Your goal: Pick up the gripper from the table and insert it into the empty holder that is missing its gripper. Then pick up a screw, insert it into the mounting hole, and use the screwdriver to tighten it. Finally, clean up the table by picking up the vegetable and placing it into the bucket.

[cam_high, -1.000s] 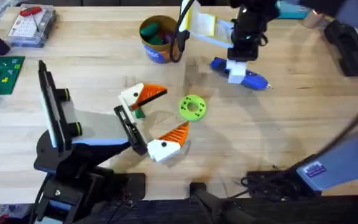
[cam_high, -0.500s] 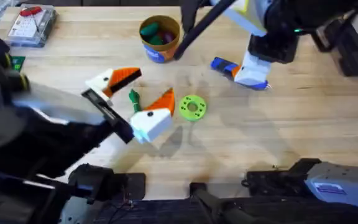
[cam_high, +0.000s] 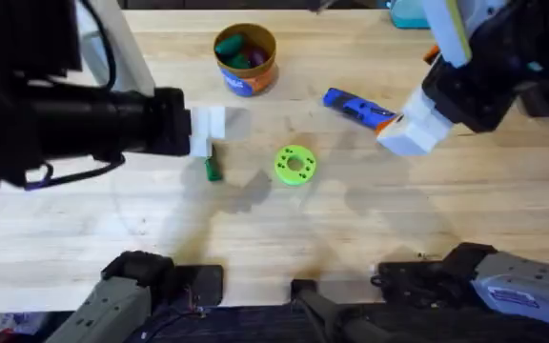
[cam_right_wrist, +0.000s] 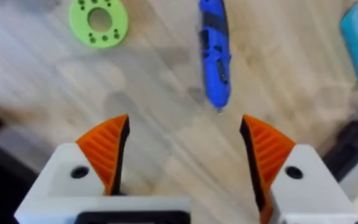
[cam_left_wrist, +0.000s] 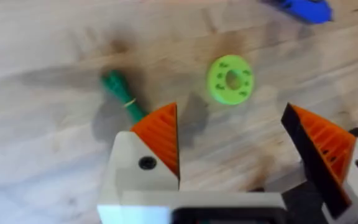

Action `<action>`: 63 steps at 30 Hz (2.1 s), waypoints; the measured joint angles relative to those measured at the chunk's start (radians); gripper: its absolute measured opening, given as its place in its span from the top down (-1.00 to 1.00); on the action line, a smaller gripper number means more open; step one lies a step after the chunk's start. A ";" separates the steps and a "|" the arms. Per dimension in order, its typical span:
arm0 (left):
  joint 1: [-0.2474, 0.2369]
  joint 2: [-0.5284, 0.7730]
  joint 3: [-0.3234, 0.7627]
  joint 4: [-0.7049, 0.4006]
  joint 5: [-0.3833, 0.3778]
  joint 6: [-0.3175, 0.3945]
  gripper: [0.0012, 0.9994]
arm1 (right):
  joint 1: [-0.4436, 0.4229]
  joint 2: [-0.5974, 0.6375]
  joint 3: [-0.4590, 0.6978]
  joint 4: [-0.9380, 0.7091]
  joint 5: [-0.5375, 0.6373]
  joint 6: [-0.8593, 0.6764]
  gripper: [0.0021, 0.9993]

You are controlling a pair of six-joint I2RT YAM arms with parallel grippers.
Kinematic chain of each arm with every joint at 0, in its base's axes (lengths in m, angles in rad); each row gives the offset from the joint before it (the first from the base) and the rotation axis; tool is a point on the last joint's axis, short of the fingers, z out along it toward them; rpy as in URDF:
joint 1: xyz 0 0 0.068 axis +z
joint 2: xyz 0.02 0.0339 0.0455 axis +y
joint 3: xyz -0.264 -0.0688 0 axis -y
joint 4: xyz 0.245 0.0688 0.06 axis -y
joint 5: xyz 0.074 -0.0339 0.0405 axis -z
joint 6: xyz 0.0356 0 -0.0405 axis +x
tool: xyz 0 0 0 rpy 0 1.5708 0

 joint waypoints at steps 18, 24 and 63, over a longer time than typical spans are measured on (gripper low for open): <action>0.001 0.156 0.135 -0.137 -0.199 0.004 -0.97 | -0.036 0.005 0.000 -0.049 -0.326 0.227 -0.99; 0.001 0.160 0.115 -0.191 -0.251 0.001 -0.97 | -0.051 0.005 0.000 -0.037 -0.337 0.260 -0.99; 0.001 0.188 -0.145 0.019 -0.358 -0.095 -0.97 | -0.051 0.005 0.000 -0.038 -0.341 0.266 -0.99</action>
